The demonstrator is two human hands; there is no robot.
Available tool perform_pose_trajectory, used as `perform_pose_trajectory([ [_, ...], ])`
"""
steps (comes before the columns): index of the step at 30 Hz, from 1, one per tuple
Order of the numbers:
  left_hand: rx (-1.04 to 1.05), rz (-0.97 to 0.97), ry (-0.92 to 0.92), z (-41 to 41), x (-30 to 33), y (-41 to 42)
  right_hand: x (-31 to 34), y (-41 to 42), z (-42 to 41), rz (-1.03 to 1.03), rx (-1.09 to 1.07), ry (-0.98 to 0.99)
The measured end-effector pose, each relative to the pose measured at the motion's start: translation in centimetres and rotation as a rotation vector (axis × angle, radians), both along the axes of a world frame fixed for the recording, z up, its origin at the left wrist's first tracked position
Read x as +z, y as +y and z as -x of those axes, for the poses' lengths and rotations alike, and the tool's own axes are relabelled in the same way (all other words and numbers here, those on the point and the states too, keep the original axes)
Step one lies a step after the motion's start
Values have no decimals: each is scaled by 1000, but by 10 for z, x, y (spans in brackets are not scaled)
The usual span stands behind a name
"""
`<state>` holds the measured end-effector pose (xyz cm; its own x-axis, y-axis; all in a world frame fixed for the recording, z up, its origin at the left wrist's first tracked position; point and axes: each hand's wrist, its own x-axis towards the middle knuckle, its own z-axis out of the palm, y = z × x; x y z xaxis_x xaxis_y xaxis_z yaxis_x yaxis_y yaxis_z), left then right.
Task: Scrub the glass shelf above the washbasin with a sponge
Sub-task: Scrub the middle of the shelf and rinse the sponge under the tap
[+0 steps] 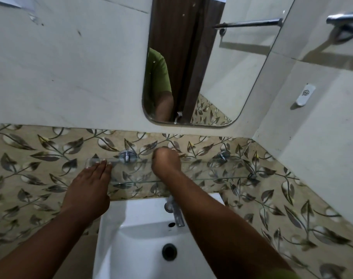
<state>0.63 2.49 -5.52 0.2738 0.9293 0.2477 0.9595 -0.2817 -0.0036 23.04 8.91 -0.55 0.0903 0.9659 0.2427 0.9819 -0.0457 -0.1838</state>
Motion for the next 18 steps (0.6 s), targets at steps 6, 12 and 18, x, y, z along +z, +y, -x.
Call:
perform_pose_trajectory([
  [6, -8, -6, 5, 1, 2, -1, 3, 0, 44, 8, 169, -30],
  [12, -11, -9, 0, 3, 0, 2, -4, -39, 0, -66, 539, -95],
  [18, 1, -1, -3, 2, -2, 3, 2, -77, -70, -39, 403, -204],
])
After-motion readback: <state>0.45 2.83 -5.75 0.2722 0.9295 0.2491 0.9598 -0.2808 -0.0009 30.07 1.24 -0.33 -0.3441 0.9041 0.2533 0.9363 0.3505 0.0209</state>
